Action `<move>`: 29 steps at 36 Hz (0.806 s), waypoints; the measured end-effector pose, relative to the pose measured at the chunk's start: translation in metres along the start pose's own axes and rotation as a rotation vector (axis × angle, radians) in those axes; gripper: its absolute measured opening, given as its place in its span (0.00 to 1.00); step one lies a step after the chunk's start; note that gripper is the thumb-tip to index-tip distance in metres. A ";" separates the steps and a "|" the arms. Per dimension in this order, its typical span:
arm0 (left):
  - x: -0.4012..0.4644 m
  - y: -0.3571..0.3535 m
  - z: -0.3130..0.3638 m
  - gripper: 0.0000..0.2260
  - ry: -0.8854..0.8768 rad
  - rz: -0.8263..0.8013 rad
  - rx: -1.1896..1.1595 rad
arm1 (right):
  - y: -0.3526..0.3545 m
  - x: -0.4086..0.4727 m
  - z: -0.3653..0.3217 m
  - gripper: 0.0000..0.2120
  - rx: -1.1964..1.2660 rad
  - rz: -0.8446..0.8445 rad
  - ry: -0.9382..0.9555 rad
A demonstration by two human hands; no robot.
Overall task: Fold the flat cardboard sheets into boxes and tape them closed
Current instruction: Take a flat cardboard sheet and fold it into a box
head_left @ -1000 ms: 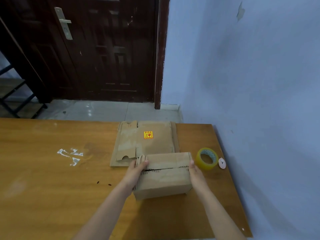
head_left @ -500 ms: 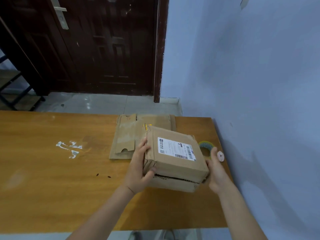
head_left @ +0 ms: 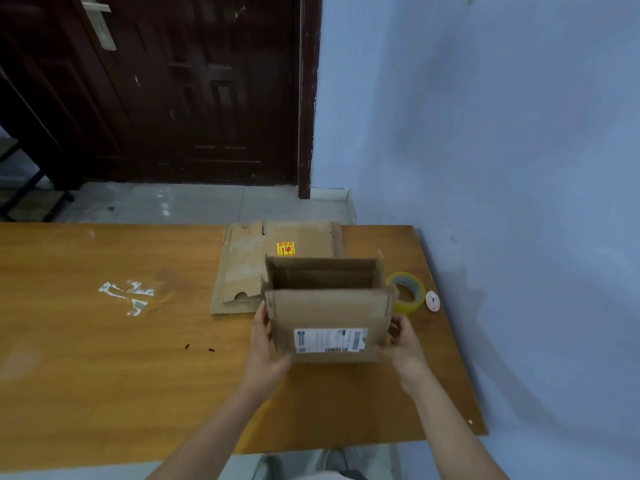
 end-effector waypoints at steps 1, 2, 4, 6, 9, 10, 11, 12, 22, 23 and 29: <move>0.001 0.001 -0.006 0.44 0.027 0.024 0.019 | 0.001 0.000 0.008 0.24 -0.037 0.018 -0.016; 0.002 0.002 -0.013 0.40 0.049 0.029 0.041 | 0.001 -0.001 0.017 0.25 -0.054 0.038 -0.036; 0.003 0.002 -0.022 0.31 0.062 0.023 0.125 | 0.002 -0.003 0.034 0.27 -0.074 0.072 -0.076; 0.001 0.003 -0.032 0.28 0.074 0.022 0.226 | 0.001 -0.008 0.051 0.28 -0.093 0.088 -0.114; -0.006 0.007 -0.049 0.29 0.121 0.041 0.317 | 0.001 -0.015 0.068 0.26 -0.162 0.095 -0.147; -0.008 0.009 -0.053 0.28 0.139 0.058 0.346 | 0.001 -0.017 0.071 0.25 -0.184 0.092 -0.148; -0.010 0.011 -0.056 0.28 0.157 0.068 0.374 | 0.001 -0.019 0.072 0.24 -0.195 0.084 -0.145; -0.011 0.011 -0.054 0.27 0.158 0.074 0.388 | 0.001 -0.020 0.072 0.23 -0.202 0.072 -0.141; 0.002 0.068 -0.039 0.12 0.181 0.338 0.090 | 0.042 -0.003 0.034 0.10 -0.084 0.192 -0.077; 0.005 0.070 -0.032 0.10 0.174 0.348 0.033 | 0.043 -0.003 0.023 0.09 -0.041 0.204 -0.044; 0.023 0.054 0.028 0.07 0.077 0.283 -0.162 | 0.019 -0.009 -0.022 0.18 -0.016 0.039 0.074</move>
Point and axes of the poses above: each hand's wrist, its own x-axis towards the middle knuckle, its own y-axis out of the back of the hand, z = x × y, the point moved 10 cm from there along x, towards the middle knuckle, and after that the axes turned 5 degrees about y, right-handed, at the moved point
